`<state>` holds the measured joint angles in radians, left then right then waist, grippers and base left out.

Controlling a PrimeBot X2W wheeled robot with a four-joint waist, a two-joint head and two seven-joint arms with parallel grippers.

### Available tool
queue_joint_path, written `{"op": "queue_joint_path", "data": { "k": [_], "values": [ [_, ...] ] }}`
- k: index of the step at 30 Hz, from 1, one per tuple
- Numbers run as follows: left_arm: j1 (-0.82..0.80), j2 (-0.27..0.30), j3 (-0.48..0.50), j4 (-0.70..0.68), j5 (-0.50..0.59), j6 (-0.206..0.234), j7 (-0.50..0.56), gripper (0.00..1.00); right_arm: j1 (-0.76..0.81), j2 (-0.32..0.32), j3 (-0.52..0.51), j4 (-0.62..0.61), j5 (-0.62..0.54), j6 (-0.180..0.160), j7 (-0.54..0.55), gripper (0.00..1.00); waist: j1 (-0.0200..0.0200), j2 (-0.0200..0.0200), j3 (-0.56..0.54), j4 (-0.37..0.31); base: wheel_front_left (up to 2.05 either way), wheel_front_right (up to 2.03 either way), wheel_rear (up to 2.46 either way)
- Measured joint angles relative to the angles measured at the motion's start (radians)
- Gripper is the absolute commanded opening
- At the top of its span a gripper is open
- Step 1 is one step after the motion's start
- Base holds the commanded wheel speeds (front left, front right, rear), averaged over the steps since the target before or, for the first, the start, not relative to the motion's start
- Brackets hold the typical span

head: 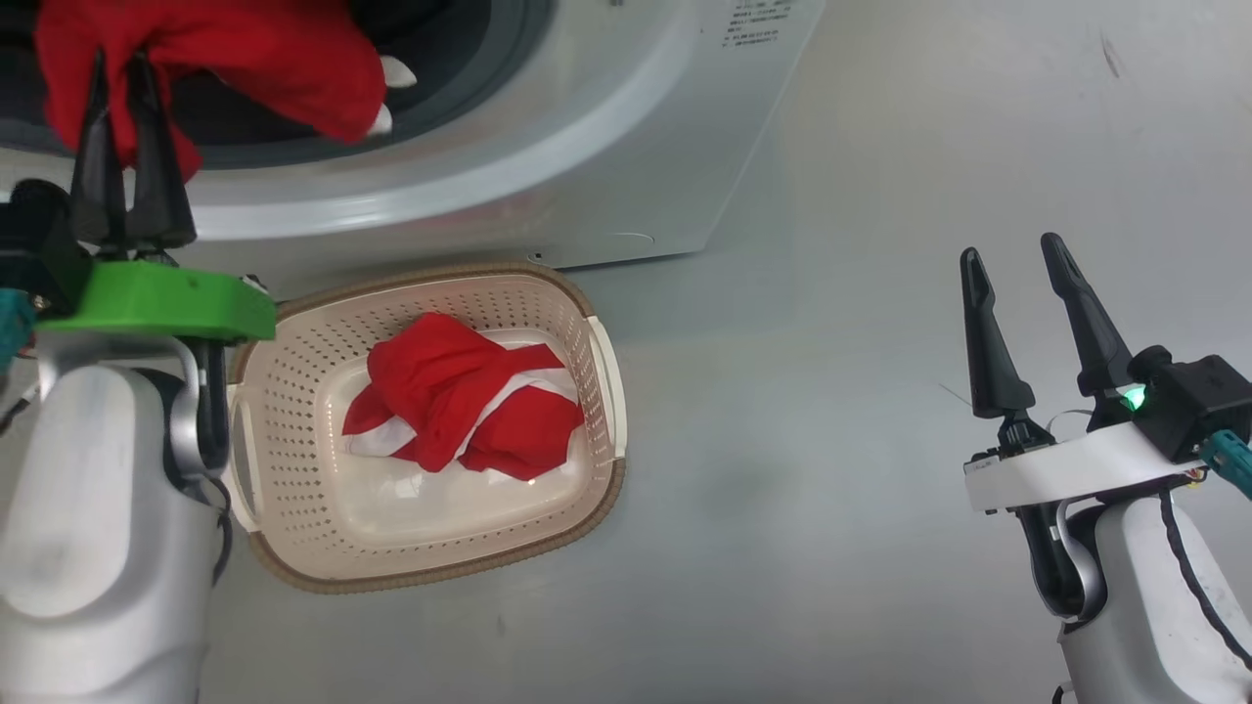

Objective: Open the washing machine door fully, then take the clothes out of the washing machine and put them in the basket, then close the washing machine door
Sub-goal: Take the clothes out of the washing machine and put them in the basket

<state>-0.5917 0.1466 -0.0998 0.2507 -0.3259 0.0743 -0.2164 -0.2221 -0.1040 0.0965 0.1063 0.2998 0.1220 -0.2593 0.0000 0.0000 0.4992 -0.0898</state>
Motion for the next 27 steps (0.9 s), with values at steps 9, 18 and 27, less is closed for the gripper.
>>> {"op": "queue_joint_path", "data": {
  "k": [9,18,27],
  "values": [
    [0.116,-0.047,-0.023,-0.067,-0.004,0.002,-0.024,0.0,0.045,0.0,-0.016,0.018,0.0,0.0,0.0,1.0,0.0,0.0,-0.084,0.045,0.0,0.0,0.0],
    [0.202,-0.077,-0.038,-0.175,-0.003,0.009,-0.033,0.0,0.095,0.001,-0.024,0.02,0.0,0.0,0.0,1.0,0.0,0.0,-0.155,0.089,0.0,0.0,0.0],
    [0.27,-0.095,-0.091,-0.287,0.005,0.01,-0.036,0.0,0.113,-0.003,-0.017,0.004,-0.003,0.0,0.0,1.0,-0.0001,0.0,-0.178,0.136,0.0,0.0,0.0]
  ]
}}
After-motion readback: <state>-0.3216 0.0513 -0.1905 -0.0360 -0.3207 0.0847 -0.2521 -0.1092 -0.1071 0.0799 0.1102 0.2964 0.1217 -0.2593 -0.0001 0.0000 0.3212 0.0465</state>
